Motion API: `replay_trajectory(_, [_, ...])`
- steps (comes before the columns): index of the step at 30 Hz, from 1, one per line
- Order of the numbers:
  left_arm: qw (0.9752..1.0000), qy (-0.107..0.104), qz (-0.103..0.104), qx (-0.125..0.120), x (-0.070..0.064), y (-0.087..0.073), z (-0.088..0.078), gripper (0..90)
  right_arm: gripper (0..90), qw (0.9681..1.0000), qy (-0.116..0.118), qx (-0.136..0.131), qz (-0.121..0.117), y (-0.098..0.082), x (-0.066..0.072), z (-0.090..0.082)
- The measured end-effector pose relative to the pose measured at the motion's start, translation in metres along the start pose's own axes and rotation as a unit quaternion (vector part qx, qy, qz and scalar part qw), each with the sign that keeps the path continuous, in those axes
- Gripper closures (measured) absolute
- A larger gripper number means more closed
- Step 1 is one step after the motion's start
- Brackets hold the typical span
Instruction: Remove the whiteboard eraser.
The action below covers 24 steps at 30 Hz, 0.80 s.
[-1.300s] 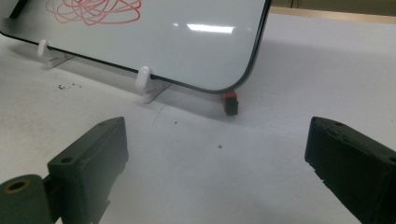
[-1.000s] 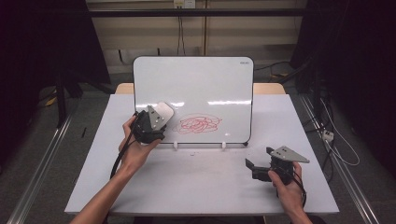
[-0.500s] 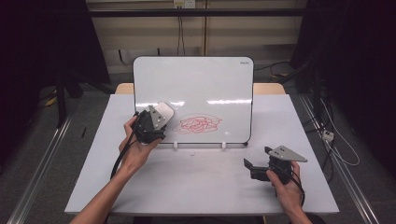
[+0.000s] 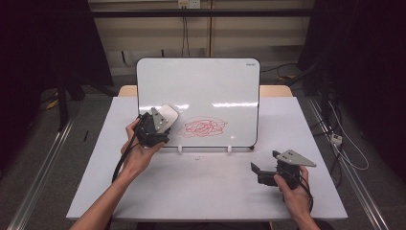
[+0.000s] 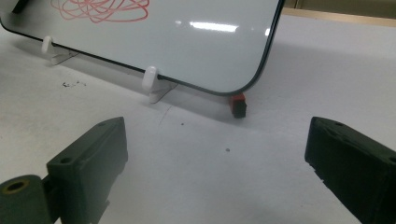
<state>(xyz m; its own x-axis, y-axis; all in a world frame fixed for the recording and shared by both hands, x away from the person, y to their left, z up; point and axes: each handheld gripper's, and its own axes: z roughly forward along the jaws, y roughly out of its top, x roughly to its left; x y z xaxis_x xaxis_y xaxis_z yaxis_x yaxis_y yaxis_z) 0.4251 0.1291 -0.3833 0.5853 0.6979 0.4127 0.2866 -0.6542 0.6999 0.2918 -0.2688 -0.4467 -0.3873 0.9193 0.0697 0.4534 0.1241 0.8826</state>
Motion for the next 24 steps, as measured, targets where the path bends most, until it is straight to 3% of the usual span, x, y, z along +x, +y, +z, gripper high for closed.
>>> replay_trajectory(16, [0.9982,-0.034,-0.046,-0.020,0.008,-0.006,-0.002,31.3,6.1,1.0000,0.002,-0.001,0.003,0.001,0.001,0.002])
replay_trajectory(18, [0.9982,-0.036,-0.044,-0.019,0.009,-0.007,-0.004,31.3,6.1,1.0000,0.002,0.000,0.003,0.001,0.001,0.002])
replay_trajectory(24, [0.9963,-0.044,-0.052,-0.052,0.011,-0.001,-0.022,31.2,6.1,1.0000,0.002,0.001,0.003,0.001,0.002,0.005])
